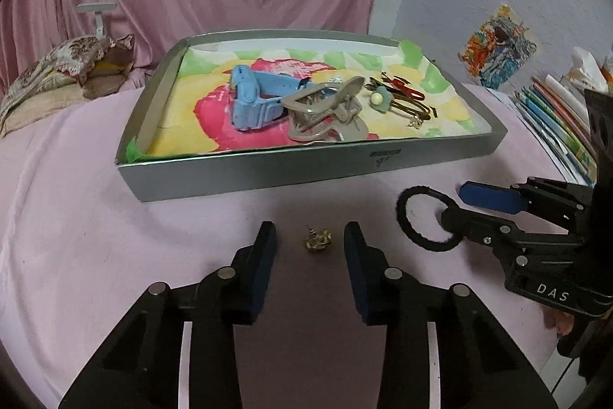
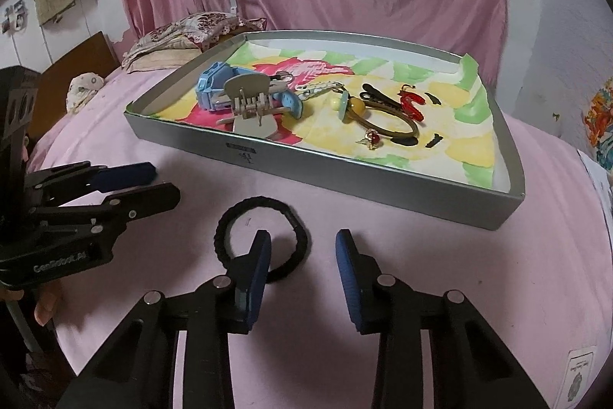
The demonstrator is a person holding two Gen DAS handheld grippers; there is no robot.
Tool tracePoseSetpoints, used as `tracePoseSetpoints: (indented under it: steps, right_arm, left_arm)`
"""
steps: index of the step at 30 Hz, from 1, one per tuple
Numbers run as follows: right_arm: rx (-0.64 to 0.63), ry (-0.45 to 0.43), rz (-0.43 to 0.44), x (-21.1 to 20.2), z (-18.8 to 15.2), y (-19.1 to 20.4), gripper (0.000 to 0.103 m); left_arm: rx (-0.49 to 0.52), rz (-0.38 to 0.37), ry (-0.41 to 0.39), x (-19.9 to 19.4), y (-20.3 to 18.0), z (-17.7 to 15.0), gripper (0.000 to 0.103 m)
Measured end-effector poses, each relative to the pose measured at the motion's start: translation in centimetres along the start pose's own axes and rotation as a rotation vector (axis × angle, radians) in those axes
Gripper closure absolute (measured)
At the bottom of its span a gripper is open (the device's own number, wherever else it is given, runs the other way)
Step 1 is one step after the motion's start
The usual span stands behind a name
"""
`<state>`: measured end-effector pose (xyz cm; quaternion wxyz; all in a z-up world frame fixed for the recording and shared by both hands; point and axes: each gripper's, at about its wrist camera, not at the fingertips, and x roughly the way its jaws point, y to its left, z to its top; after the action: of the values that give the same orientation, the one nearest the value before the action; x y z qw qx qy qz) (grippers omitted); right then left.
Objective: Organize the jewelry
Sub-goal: 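Grasp the gold ring with the left gripper while the right gripper grasps the black hair tie, then lift the ring and hair tie and carry both over the tray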
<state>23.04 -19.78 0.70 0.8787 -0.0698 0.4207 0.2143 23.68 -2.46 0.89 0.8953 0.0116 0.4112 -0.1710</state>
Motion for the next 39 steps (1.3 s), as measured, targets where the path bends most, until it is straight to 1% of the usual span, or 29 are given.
tracePoseSetpoints:
  steps: [4, 6, 7, 9, 11, 15, 19, 23, 28, 34, 39]
  right_arm:
    - [-0.019, -0.001, 0.010, 0.0, -0.1, 0.2, 0.071]
    - [-0.022, 0.000, 0.008, 0.0, -0.1, 0.3, 0.078]
    - [-0.028, 0.000, 0.005, 0.0, -0.1, 0.3, 0.081]
    - [-0.033, 0.000, 0.001, 0.0, -0.2, 0.4, 0.089]
    - [-0.028, 0.002, 0.005, -0.1, -0.3, 0.3, 0.093]
    - [-0.032, 0.004, 0.021, -0.4, -0.5, 0.3, 0.096]
    - [-0.020, 0.002, 0.045, -0.7, -1.0, 0.3, 0.097]
    - [0.018, -0.027, 0.052, -1.4, -1.9, 0.2, 0.097]
    - [0.082, -0.088, 0.053, -2.8, -2.9, 0.0, 0.097]
    - [0.143, -0.187, 0.081, -4.4, -3.7, -0.3, 0.097]
    - [0.138, -0.276, 0.066, -6.3, -3.3, 0.1, 0.097]
  left_arm:
    - [0.028, 0.007, 0.004, 0.3, -0.7, -0.1, 0.085]
    - [0.030, 0.009, 0.006, 0.4, -0.9, -0.1, 0.092]
    - [0.030, 0.007, 0.007, 0.4, -0.9, -0.1, 0.092]
    - [0.030, 0.003, 0.010, 0.4, -1.0, -0.2, 0.092]
    - [0.034, 0.002, 0.010, 0.4, -1.2, -0.3, 0.092]
    - [0.024, -0.008, 0.009, 0.1, -1.4, -0.6, 0.092]
    - [0.007, -0.022, 0.004, -0.2, -1.6, -0.9, 0.092]
    - [-0.010, -0.028, -0.010, -0.7, -1.8, -1.3, 0.092]
    - [-0.028, -0.029, -0.065, -2.1, -1.9, -1.7, 0.092]
    - [-0.047, -0.020, -0.171, -4.1, -2.2, -2.1, 0.092]
    - [-0.048, -0.018, -0.273, -5.9, -2.6, -1.7, 0.092]
